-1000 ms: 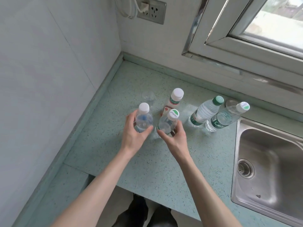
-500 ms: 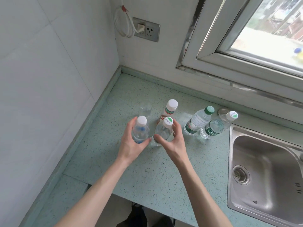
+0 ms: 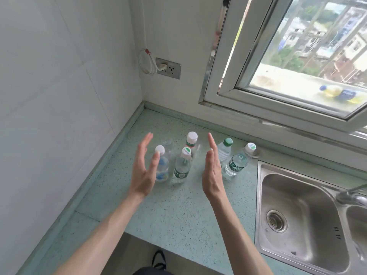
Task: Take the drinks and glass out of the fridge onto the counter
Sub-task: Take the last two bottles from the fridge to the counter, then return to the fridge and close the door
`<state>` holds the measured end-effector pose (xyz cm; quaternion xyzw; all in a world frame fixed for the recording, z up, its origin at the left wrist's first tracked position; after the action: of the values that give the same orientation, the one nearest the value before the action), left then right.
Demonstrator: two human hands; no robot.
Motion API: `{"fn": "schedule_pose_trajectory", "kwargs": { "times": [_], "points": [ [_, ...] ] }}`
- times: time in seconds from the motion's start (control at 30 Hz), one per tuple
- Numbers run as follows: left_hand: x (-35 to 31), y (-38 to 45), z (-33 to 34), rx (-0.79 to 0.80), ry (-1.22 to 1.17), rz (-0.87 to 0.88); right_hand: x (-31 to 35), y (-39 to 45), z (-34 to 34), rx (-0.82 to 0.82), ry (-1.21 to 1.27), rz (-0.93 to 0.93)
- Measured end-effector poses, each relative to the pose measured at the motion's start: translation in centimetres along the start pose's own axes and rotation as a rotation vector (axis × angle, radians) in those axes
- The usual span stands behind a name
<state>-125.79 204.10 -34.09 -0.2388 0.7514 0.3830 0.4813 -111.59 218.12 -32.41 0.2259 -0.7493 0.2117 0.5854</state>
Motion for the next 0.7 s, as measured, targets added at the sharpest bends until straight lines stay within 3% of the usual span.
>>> {"fn": "schedule_pose_trajectory", "kwargs": {
  "times": [0.27, 0.7],
  "points": [
    [-9.2, 0.0, 3.0, 0.058, -0.098, 0.156, 5.8, -2.7, -6.5, -0.136, 0.189, -0.176],
    [-21.5, -6.0, 16.0, 0.291, -0.296, 0.355, 9.2, -13.7, -23.7, -0.491, 0.136, -0.352]
  ]
}}
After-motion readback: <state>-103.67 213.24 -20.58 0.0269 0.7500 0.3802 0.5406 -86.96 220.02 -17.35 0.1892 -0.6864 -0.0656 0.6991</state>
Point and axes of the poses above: each hand's wrist, its own y-axis towards the middle knuckle, its own z-axis out of the palm, x = y × z, the point moved 3 cm from there along y, towards the middle knuckle, and after that the axes turned 9 degrees about z, right-handed, at the moved point
